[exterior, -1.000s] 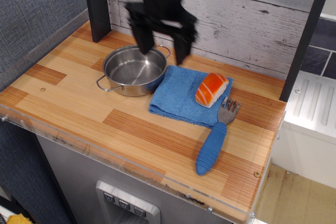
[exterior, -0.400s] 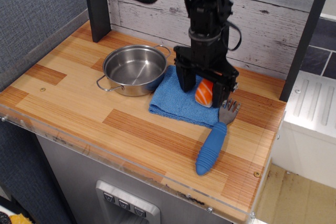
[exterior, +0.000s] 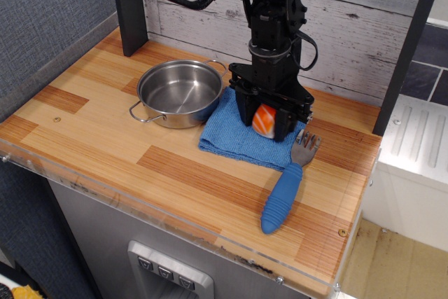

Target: Move the red object and place it near the utensil.

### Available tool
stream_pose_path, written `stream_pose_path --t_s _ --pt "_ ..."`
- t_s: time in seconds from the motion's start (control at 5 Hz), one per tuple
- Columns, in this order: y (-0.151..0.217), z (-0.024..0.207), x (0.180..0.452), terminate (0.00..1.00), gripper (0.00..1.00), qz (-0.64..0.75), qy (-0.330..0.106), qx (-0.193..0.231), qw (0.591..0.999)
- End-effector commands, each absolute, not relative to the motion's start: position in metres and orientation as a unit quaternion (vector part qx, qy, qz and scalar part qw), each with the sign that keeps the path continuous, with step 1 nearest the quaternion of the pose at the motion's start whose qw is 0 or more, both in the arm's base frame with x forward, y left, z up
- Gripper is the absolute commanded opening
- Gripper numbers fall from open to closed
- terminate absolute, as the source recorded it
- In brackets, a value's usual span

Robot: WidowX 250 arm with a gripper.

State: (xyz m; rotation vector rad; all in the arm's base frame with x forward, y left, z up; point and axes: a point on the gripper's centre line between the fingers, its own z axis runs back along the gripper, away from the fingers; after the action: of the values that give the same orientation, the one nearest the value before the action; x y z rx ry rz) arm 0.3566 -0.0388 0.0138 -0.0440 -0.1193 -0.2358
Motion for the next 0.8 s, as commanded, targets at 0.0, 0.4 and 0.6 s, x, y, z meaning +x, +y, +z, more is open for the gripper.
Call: stream_pose_path --t_s 0.0,0.4,0.6 --pt "-0.019 0.08 0.359 0.0 0.0 -0.099 -0.135 -0.05 0.985" --pt "0.077 0.125 0.303 0.0 0.0 -0.006 -0.146 -0.017 0.989" --pt "0.128 0.095 0.277 0.0 0.0 -0.039 -0.09 -0.01 0.995"
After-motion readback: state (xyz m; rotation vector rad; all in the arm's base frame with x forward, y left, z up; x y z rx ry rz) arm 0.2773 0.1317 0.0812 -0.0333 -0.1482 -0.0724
